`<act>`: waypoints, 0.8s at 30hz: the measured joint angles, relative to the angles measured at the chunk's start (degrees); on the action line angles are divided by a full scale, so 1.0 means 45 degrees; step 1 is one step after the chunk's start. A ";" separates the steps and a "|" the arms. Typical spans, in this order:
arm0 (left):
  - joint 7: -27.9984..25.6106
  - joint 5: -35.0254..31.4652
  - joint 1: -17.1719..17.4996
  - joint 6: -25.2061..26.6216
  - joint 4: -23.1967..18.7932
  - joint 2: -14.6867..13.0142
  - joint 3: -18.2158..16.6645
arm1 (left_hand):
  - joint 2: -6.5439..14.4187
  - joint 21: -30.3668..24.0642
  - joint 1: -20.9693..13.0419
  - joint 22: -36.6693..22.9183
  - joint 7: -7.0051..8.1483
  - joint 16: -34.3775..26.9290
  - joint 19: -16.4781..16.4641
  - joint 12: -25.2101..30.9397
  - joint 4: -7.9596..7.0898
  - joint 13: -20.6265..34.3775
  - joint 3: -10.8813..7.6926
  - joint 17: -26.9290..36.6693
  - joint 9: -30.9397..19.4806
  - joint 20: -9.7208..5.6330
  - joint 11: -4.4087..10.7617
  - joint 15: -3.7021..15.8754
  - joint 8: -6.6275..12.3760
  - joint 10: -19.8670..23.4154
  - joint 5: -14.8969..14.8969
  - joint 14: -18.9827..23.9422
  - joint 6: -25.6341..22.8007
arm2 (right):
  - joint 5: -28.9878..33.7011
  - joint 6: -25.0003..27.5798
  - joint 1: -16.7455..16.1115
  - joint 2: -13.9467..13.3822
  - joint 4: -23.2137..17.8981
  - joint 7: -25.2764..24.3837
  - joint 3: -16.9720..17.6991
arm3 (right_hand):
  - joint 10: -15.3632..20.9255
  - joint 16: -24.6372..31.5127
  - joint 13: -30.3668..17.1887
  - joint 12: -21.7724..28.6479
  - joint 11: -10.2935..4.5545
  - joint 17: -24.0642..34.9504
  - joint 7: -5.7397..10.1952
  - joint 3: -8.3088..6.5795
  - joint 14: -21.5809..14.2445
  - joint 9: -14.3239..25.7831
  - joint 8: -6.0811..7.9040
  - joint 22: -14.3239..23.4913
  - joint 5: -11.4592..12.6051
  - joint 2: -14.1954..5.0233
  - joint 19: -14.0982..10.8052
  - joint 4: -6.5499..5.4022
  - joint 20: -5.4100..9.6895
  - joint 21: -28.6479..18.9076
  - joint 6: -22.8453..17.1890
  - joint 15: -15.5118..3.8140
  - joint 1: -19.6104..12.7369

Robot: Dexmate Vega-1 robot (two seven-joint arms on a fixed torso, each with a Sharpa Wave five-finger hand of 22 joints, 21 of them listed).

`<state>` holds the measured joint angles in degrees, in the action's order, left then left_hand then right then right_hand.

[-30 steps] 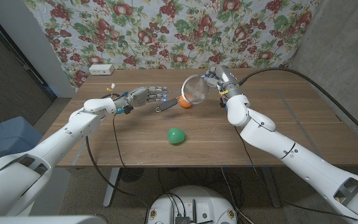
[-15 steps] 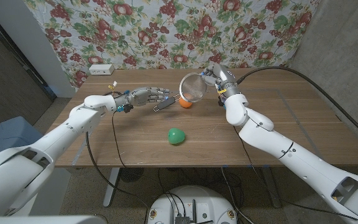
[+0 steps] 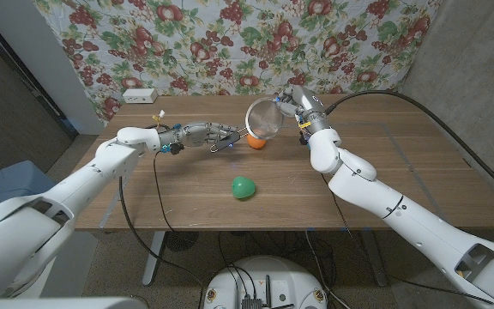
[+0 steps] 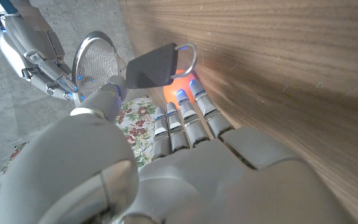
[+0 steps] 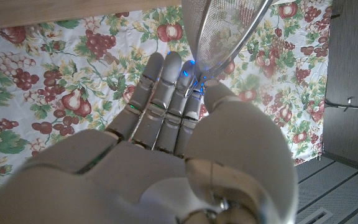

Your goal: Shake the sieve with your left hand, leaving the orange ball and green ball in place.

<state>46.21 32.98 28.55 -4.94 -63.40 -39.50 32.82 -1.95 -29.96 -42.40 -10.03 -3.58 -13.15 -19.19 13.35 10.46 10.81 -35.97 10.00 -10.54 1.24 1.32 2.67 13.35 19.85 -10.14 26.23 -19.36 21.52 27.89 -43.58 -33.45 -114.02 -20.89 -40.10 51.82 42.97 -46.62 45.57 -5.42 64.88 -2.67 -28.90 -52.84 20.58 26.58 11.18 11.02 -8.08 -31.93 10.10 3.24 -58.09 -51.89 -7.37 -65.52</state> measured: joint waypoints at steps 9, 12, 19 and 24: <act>0.0220 -0.0241 -0.0192 0.0192 -0.0048 -0.0063 0.0191 | 0.0201 -0.0106 -0.0434 0.0001 -0.0114 -0.0047 -0.0346 -0.0002 0.0053 -0.0001 0.0053 0.0060 0.0001 -0.0035 0.0065 0.0040 -0.0062 0.0250 0.0000 0.0277 -0.0120 | 0.0143 -0.0176 -0.0056 0.0048 0.0020 0.0026 0.0007 | 0.0001 -0.0091 -0.0035 -0.0034 0.0001 0.0061 0.0000 0.0000 0.0001 0.0000 0.0009 0.0001 -0.0028 0.0000 0.0098 -0.0001 -0.0085 -0.0098 0.0000 0.0001 0.0002; 0.0259 -0.0295 -0.0224 0.0264 -0.0107 -0.0083 0.0236 | 0.0437 -0.0188 -0.0772 -0.0045 -0.0124 -0.0143 -0.0669 0.0050 0.0000 -0.0002 0.0106 0.0062 -0.0020 -0.0117 0.0080 0.0027 -0.0063 0.0530 0.0000 0.0567 -0.0304 | 0.0190 -0.0211 -0.0065 0.0064 0.0027 0.0049 0.0007 | 0.0001 -0.0091 -0.0044 -0.0035 0.0001 0.0118 0.0000 0.0001 -0.0050 0.0000 0.0035 0.0001 -0.0037 -0.0001 0.0098 -0.0001 -0.0085 -0.0197 0.0000 -0.0050 0.0003; 0.0282 -0.0371 -0.0243 0.0398 -0.0243 -0.0138 0.0295 | 0.0919 -0.0363 -0.1386 -0.0057 -0.0124 -0.0308 -0.1257 0.0101 0.0037 0.0064 0.0142 0.0122 -0.0062 -0.0163 0.0184 0.0039 -0.0063 0.0912 0.0000 0.1048 -0.0537 | 0.0277 -0.0262 -0.0080 0.0091 0.0033 0.0103 0.0007 | 0.0002 -0.0091 -0.0056 -0.0037 0.0002 0.0178 0.0000 -0.0002 -0.0068 0.0007 0.0034 0.0002 -0.0041 -0.0053 0.0097 0.0002 -0.0084 -0.0201 0.0000 -0.0068 0.0057; 0.0276 -0.0424 -0.0256 0.0494 -0.0330 -0.0162 0.0347 | 0.1041 -0.0460 -0.1643 -0.0100 -0.0146 -0.0429 -0.1550 0.0101 0.0017 0.0064 0.0267 0.0121 -0.0061 0.0002 0.0198 0.0074 -0.0063 0.1170 0.0000 0.1426 -0.0693 | 0.0343 -0.0363 -0.0103 0.0115 0.0034 0.0117 0.0007 | 0.0002 -0.0196 -0.0058 -0.0037 0.0002 0.0229 0.0000 -0.0053 -0.0094 0.0008 0.0033 -0.0036 0.0000 -0.0052 0.0097 0.0052 -0.0084 -0.0294 0.0000 -0.0042 0.0057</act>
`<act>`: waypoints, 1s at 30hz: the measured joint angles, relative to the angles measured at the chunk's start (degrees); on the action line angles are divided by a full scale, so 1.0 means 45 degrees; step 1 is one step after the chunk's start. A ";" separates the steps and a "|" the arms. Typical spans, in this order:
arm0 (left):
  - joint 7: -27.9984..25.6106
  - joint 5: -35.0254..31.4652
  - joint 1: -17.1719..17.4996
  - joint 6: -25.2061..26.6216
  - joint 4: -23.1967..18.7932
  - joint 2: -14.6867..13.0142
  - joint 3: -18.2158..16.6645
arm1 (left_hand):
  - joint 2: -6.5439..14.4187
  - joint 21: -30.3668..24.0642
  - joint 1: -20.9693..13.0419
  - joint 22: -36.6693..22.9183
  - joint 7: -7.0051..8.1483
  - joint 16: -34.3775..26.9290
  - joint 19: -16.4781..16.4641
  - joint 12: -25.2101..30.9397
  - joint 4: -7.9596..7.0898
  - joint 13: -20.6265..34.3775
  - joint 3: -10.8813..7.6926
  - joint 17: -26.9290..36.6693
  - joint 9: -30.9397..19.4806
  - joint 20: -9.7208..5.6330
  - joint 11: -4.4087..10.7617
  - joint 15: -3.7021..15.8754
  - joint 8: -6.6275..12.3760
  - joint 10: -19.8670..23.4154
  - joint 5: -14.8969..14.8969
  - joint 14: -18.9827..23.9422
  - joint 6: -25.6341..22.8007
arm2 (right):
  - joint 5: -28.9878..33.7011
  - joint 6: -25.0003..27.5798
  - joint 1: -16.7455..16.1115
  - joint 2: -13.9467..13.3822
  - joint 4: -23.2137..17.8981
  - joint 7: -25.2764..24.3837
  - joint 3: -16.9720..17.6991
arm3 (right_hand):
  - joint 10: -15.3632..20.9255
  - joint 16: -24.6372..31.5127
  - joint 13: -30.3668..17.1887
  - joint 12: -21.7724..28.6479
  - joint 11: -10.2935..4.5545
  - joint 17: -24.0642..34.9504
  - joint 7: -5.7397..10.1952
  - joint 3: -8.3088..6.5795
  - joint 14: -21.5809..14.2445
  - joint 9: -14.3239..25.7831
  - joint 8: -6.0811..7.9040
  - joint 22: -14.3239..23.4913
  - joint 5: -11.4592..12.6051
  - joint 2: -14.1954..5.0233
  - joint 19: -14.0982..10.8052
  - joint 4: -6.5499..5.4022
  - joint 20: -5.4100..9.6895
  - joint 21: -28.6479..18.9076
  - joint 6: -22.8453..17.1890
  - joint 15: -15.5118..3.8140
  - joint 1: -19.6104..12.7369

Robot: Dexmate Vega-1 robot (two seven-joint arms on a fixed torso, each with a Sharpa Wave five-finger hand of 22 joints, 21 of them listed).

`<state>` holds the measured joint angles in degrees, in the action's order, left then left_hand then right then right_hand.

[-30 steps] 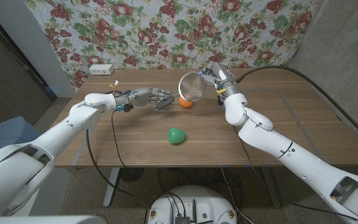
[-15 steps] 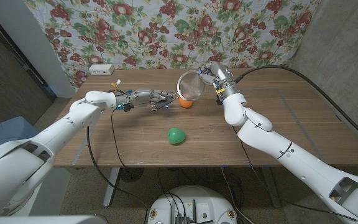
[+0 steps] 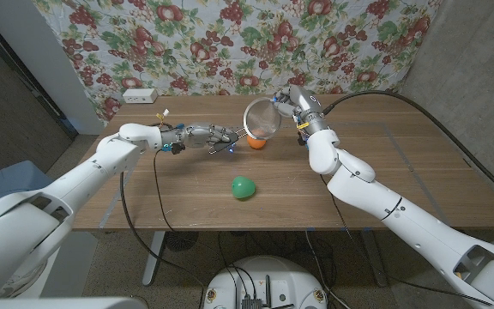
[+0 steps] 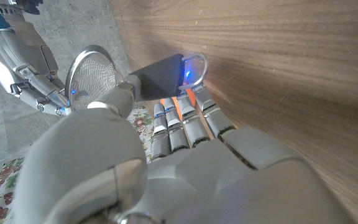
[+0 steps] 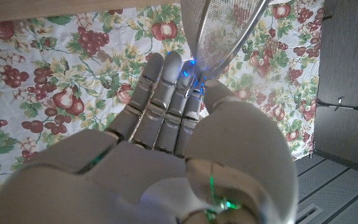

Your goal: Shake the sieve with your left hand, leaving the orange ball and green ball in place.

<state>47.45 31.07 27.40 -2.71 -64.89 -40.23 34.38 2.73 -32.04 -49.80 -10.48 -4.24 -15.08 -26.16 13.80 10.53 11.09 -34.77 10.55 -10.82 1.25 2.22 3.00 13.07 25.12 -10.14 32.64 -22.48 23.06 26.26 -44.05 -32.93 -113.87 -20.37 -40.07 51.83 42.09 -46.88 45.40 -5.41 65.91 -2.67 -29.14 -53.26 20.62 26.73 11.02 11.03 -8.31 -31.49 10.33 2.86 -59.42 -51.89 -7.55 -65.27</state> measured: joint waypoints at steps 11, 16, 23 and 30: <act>0.0308 -0.0018 -0.0160 0.0189 0.0061 0.0024 0.0123 | 0.1048 -0.0393 0.0382 -0.0121 -0.0307 -0.0296 -0.0480 0.0285 -0.0532 -0.0001 0.0235 0.0128 0.0002 -0.0036 -0.0127 0.0096 0.0163 0.1292 0.0000 0.1032 -0.1365 | 0.0142 -0.0167 -0.0038 0.0045 -0.0005 0.0000 0.0001 | 0.0000 -0.0008 0.0002 -0.0046 0.0000 0.0067 0.0000 0.0001 -0.0019 0.0026 -0.0003 -0.0023 0.0011 0.0002 0.0092 0.0000 0.0002 -0.0099 0.0000 0.0020 -0.0001; 0.0450 -0.0021 -0.0258 0.0248 0.0155 0.0060 0.0181 | 0.1346 -0.0604 0.0576 -0.0134 -0.0454 -0.0444 -0.0740 0.0384 -0.0656 -0.0002 0.0111 0.0080 0.0002 -0.0160 -0.0124 0.0160 0.0229 0.1867 0.0000 0.1671 -0.1866 | 0.0215 -0.0254 -0.0054 0.0070 -0.0008 -0.0003 0.0001 | 0.0019 -0.0088 0.0002 -0.0048 0.0020 0.0126 0.0000 0.0001 -0.0019 0.0022 -0.0004 -0.0022 0.0011 0.0003 0.0092 -0.0001 0.0002 -0.0172 0.0000 0.0021 -0.0001; 0.0637 -0.0030 -0.0384 0.0289 0.0335 0.0124 0.0239 | 0.1705 -0.1045 0.0937 -0.0235 -0.0484 -0.0658 -0.1365 0.0668 -0.0880 -0.0002 -0.0118 0.0021 0.0003 -0.0464 0.0025 0.0394 0.0299 0.3000 -0.0013 0.2858 -0.2670 | 0.0287 -0.0333 -0.0070 0.0100 -0.0011 -0.0005 0.0010 | 0.0020 -0.0088 0.0003 -0.0053 0.0020 0.0182 0.0000 0.0002 -0.0018 0.0022 -0.0032 -0.0022 0.0007 0.0005 0.0186 -0.0001 -0.0001 -0.0222 0.0000 0.0021 -0.0001; 0.0823 -0.0031 -0.0507 0.0286 0.0575 0.0234 0.0275 | 0.1874 -0.2000 0.1118 -0.0409 -0.0601 -0.1074 -0.2186 0.1277 -0.1302 0.0026 -0.1068 0.0059 0.0003 -0.1010 0.0018 0.0792 0.0396 0.4935 -0.0106 0.4854 -0.4075 | 0.0369 -0.0366 -0.0081 0.0123 -0.0031 0.0013 0.0021 | 0.0020 -0.0189 -0.0003 -0.0058 0.0020 0.0182 -0.0001 -0.0001 -0.0018 0.0022 -0.0037 -0.0021 0.0000 0.0109 0.0207 0.0001 -0.0024 -0.0269 -0.0001 0.0021 0.0102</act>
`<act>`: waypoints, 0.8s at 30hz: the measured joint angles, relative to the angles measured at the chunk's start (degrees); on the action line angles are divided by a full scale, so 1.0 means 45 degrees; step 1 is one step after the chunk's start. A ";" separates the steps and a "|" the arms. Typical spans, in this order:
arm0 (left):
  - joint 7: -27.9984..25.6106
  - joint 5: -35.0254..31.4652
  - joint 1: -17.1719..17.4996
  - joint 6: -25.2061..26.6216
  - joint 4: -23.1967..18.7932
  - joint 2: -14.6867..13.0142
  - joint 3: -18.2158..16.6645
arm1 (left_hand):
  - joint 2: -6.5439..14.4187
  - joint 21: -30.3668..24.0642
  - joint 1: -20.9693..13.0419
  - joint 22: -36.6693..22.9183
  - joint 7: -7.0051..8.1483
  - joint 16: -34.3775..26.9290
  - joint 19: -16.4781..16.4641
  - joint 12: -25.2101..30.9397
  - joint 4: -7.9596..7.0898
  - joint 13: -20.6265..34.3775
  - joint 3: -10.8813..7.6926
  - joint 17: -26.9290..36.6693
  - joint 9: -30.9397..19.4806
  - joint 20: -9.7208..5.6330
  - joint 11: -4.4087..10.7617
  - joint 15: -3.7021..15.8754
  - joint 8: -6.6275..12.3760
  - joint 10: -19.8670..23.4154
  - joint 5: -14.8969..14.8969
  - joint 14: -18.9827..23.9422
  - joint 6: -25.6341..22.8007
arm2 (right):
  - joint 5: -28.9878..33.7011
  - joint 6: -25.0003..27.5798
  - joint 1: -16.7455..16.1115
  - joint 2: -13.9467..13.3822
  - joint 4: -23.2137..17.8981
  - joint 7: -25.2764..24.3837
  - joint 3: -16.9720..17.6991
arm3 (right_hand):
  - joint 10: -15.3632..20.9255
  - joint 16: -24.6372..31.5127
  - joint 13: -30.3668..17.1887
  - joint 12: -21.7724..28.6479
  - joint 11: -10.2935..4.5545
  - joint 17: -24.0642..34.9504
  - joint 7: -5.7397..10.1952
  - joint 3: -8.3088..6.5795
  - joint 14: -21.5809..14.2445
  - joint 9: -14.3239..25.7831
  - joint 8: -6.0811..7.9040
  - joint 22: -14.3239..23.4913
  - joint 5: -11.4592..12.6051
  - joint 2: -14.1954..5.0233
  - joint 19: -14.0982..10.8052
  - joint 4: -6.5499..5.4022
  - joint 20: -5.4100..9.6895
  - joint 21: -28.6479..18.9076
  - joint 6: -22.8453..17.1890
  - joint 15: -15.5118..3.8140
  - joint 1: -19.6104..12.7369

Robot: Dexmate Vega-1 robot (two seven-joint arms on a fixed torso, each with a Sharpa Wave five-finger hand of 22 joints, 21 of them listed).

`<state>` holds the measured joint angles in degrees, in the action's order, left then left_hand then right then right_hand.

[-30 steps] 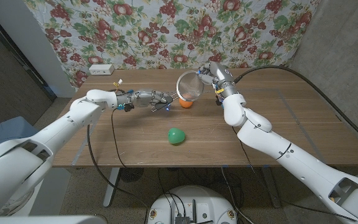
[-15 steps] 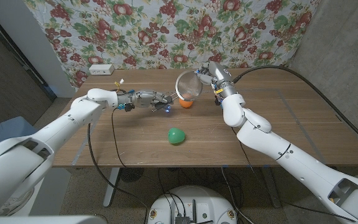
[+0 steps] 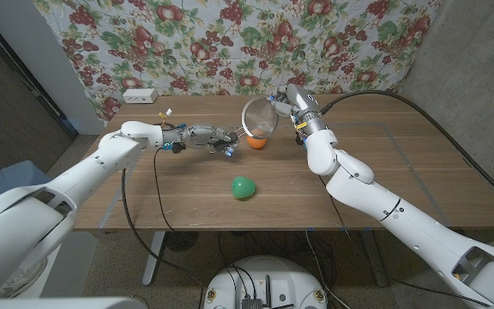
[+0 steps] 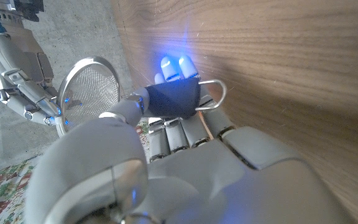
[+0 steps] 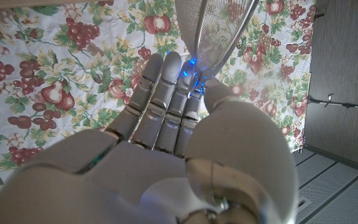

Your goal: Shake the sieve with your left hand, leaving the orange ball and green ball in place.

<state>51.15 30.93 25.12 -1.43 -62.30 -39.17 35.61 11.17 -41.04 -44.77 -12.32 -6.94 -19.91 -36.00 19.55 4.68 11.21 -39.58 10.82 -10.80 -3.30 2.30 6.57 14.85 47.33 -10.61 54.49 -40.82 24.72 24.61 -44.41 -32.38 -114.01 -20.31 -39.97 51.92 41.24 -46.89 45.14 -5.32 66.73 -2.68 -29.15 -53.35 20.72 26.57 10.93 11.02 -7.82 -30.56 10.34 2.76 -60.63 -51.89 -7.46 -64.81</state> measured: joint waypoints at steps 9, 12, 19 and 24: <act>-0.0009 -0.0115 -0.0094 0.0013 0.0060 0.0032 0.0045 | 0.0015 -0.0573 0.0013 -0.0122 0.0040 -0.0162 -0.0200 0.0230 -0.0189 -0.0007 -0.0473 0.0002 -0.0061 -0.0022 -0.0009 -0.0342 -0.0062 0.0701 -0.0046 0.0431 -0.0403 | -0.0002 0.0180 -0.0012 0.0014 -0.0079 0.0211 0.0043 | -0.0032 -0.0301 0.0106 -0.0234 -0.0032 -0.0001 0.0111 -0.0189 0.0007 -0.0064 -0.0085 -0.0062 0.0051 0.0031 0.0457 -0.0084 0.0003 0.0000 0.0111 -0.0001 0.0033; -0.0102 -0.0161 -0.0110 0.0068 -0.0006 0.0007 0.0053 | 0.0017 -0.0600 0.0013 -0.0139 0.0107 -0.0163 -0.0199 0.0230 -0.0161 -0.0007 -0.0504 0.0001 -0.0075 -0.0022 0.0054 -0.0300 -0.0066 0.0856 -0.0046 0.0473 -0.0607 | -0.0046 0.0319 -0.0012 0.0014 -0.0114 0.0334 0.0047 | -0.0199 -0.0524 0.0176 -0.0451 -0.0199 -0.0001 0.0374 -0.0184 0.0336 -0.0103 -0.0252 -0.0062 0.0114 0.0043 0.0848 -0.0091 0.0016 0.0000 0.0379 0.0040 0.0327; -0.0328 -0.0206 -0.0111 0.0183 -0.0143 -0.0027 0.0054 | 0.0020 -0.0771 0.0009 -0.0140 0.0284 -0.0163 -0.0198 0.0227 -0.0071 -0.0079 -0.0594 0.0000 -0.0121 -0.0021 0.0078 -0.0320 -0.0075 0.0926 -0.0044 0.0497 -0.0879 | -0.0234 0.0573 0.0045 -0.0035 -0.0164 0.0638 0.0069 | -0.1371 -0.1747 0.1090 -0.1468 -0.0152 -0.0830 0.0387 -0.0003 0.1495 -0.0331 -0.1036 -0.0119 0.0406 0.0049 0.1460 -0.0758 -0.0274 -0.0129 0.1680 0.0386 0.1730; -0.0478 -0.0209 -0.0089 0.0219 -0.0224 -0.0026 0.0041 | 0.0020 -0.0866 0.0008 -0.0140 0.0331 -0.0162 -0.0197 0.0225 -0.0071 -0.0086 -0.0594 0.0059 -0.0120 -0.0020 0.0077 -0.0207 -0.0090 0.0927 -0.0041 0.0656 -0.0925 | -0.0354 0.0675 0.0080 -0.0101 -0.0171 0.0786 0.0067 | -0.2802 -0.3027 0.1776 -0.2589 0.0223 -0.1942 0.0422 0.0118 0.2539 -0.0561 -0.1748 -0.0120 0.0530 0.0308 0.1892 -0.0806 -0.0525 -0.0138 0.2800 0.0650 0.2666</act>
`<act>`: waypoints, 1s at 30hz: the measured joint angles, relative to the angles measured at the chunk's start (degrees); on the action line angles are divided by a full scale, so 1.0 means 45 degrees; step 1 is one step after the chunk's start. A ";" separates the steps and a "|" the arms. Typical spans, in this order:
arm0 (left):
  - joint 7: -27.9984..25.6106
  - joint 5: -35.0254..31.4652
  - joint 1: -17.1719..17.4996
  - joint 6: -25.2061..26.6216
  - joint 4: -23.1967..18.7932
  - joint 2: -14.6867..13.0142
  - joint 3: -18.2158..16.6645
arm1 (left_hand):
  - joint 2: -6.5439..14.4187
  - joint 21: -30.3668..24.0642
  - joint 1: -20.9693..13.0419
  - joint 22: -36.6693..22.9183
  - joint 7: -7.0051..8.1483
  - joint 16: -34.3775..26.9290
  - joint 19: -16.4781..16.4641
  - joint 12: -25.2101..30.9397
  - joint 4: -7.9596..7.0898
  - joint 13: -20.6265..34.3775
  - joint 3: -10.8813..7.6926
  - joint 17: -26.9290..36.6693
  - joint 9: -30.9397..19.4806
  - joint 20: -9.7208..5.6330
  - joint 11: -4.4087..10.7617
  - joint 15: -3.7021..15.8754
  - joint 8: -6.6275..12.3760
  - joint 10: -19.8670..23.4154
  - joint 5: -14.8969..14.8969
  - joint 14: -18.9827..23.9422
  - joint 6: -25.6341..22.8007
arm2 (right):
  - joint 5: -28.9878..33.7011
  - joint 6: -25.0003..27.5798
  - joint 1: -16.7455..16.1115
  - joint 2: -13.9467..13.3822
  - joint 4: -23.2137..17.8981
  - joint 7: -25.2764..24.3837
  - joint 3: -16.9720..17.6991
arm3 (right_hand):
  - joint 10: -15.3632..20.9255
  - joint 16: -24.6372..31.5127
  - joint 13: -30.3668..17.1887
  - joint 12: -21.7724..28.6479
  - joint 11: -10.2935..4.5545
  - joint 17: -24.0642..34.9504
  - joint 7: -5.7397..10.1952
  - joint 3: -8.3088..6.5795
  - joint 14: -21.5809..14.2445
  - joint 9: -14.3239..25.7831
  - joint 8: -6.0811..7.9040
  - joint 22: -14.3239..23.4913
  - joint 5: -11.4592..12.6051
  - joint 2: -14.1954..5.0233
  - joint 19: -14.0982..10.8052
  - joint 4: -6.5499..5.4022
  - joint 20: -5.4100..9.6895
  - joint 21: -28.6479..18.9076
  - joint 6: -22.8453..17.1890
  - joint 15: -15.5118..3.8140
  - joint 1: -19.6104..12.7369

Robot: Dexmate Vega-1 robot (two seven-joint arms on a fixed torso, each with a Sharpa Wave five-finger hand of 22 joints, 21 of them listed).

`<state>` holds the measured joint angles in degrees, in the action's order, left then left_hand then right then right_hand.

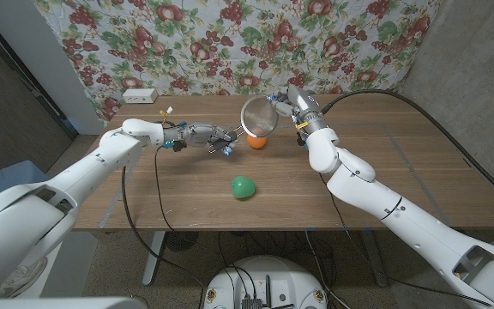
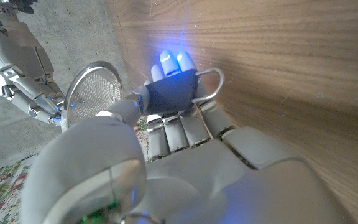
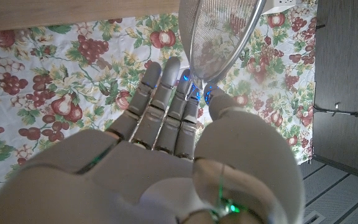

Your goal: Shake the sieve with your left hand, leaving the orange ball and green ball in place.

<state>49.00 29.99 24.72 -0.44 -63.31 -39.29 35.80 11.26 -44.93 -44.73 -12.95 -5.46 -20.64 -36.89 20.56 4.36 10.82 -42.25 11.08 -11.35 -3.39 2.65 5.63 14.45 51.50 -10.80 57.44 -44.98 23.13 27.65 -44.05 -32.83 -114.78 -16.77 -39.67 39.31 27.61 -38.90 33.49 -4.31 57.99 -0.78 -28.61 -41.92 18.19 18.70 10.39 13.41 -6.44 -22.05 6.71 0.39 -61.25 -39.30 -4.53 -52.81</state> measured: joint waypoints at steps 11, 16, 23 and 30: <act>-0.0346 0.0059 0.0102 0.0050 -0.0117 0.0010 -0.0097 | -0.0001 -0.0142 -0.0002 0.0001 0.0093 -0.0010 0.0001 -0.0052 0.0051 -0.0039 -0.0051 -0.0001 -0.0060 0.0001 -0.0114 0.0027 0.0050 0.0118 0.0003 0.0123 -0.0093 | -0.0306 -0.0069 0.0016 -0.0132 0.0081 0.0095 0.0094 | -0.3614 -0.1774 0.1151 -0.2944 0.0618 -0.1486 0.0003 0.0706 0.2924 -0.0550 -0.1278 0.0001 0.0087 0.0412 0.0990 0.0007 -0.0415 0.0116 0.2441 0.0364 0.1741; -0.0522 0.0134 0.0200 0.0084 -0.0231 0.0012 -0.0171 | -0.0001 -0.0194 -0.0002 -0.0056 0.0114 -0.0010 0.0001 -0.0055 0.0105 -0.0046 -0.0104 -0.0002 -0.0061 0.0001 -0.0064 0.0088 0.0050 0.0251 0.0014 0.0277 -0.0114 | -0.0537 -0.0402 -0.0050 -0.0155 0.0270 -0.0021 0.0231 | -0.4595 -0.2301 0.1562 -0.3877 0.0878 -0.1855 -0.0101 0.1265 0.4219 -0.0760 -0.1571 -0.0059 0.0087 0.0666 0.1762 -0.0060 -0.0654 0.0501 0.3361 0.0487 0.2642; -0.0912 0.0364 0.0486 0.0105 -0.0499 -0.0004 -0.0372 | -0.0055 -0.0317 -0.0057 -0.0056 0.0114 -0.0009 0.0002 -0.0079 0.0157 -0.0048 -0.0157 -0.0002 -0.0060 0.0001 -0.0089 0.0131 0.0050 0.0362 0.0039 0.0363 -0.0114 | -0.1053 -0.1295 -0.0216 -0.0156 0.0572 -0.0400 0.0486 | -0.5169 -0.2801 0.1957 -0.4489 0.0959 -0.2277 -0.0141 0.1619 0.5364 -0.0940 -0.1669 -0.0109 0.0025 0.0859 0.2794 -0.0029 -0.0790 0.1054 0.3807 0.0692 0.3124; -0.1395 0.0616 0.0875 0.0114 -0.0839 -0.0034 -0.0574 | -0.0055 -0.0388 -0.0057 -0.0055 0.0113 -0.0009 0.0002 -0.0086 0.0207 -0.0048 -0.0209 -0.0003 -0.0100 0.0002 -0.0089 0.0126 0.0048 0.0361 0.0042 0.0370 -0.0113 | -0.1463 -0.1813 -0.0280 -0.0156 0.0850 -0.0509 0.0709 | -0.5154 -0.2947 0.2200 -0.4588 0.0891 -0.2541 -0.0021 0.1702 0.5588 -0.1029 -0.1605 -0.0118 0.0025 0.0850 0.3138 0.0055 -0.0633 0.1328 0.3774 0.0644 0.3133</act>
<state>42.73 32.76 28.65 0.07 -67.08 -39.44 33.22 11.01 -46.68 -44.99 -13.20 -4.95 -20.68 -36.88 20.17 5.29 10.61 -43.19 11.07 -11.80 -3.38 2.24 6.20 14.66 53.12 -10.61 59.10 -45.49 16.55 19.49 -45.31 -33.53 -110.96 -19.06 -36.48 16.11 14.35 -29.00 12.85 -0.30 46.55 -0.87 -20.95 -16.78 13.56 11.48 9.86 13.52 -2.61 -7.93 6.96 -2.46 -55.27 -22.31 -1.63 -38.71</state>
